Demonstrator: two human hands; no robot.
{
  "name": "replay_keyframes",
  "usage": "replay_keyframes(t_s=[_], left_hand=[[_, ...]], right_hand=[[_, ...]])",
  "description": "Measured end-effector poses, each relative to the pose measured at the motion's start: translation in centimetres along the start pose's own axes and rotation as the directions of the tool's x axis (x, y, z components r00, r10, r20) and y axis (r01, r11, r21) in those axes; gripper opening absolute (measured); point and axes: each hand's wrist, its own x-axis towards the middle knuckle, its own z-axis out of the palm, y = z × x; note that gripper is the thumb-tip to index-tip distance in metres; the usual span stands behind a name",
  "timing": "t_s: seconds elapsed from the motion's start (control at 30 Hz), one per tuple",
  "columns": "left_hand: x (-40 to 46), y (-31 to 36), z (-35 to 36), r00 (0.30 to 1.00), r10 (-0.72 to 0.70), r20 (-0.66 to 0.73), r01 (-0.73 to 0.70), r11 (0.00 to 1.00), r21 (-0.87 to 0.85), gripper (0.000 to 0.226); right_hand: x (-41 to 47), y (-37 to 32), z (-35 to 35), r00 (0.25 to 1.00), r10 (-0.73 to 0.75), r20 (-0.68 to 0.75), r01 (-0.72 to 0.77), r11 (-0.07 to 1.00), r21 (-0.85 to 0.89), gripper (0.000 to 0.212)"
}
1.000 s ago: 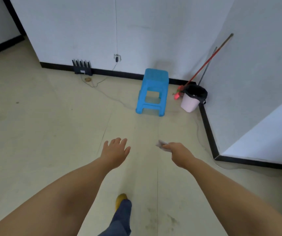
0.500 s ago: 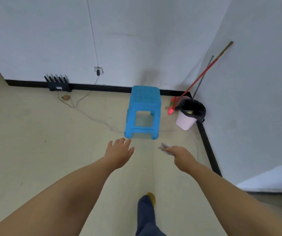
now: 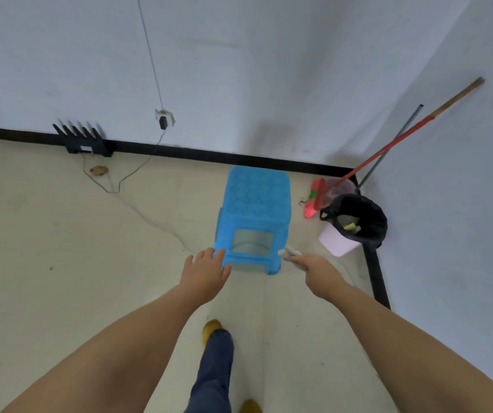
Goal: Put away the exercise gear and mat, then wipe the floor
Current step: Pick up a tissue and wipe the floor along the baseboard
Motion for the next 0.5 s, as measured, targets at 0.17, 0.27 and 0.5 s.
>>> replay_keyframes(t_s=[0.17, 0.27, 0.5], left_hand=[[10.1, -2.2, -1.0, 0.998, 0.021, 0.066, -0.022, 1.0, 0.022, 0.049], [16.4, -3.2, -1.1, 0.994, 0.024, 0.104, -0.028, 0.999, 0.035, 0.049], [29.1, -1.7, 3.0, 0.982, 0.102, 0.16, -0.11, 0.993, 0.042, 0.05]], right_hand=[[8.8, -0.6, -1.9, 0.993, 0.084, -0.082, -0.077, 0.994, 0.076, 0.069], [15.0, 0.1, -2.8, 0.991, 0.115, -0.074, -0.107, 0.988, 0.113, 0.067], [29.0, 5.3, -1.9, 0.988, 0.142, -0.066, -0.133, 0.982, 0.132, 0.066]])
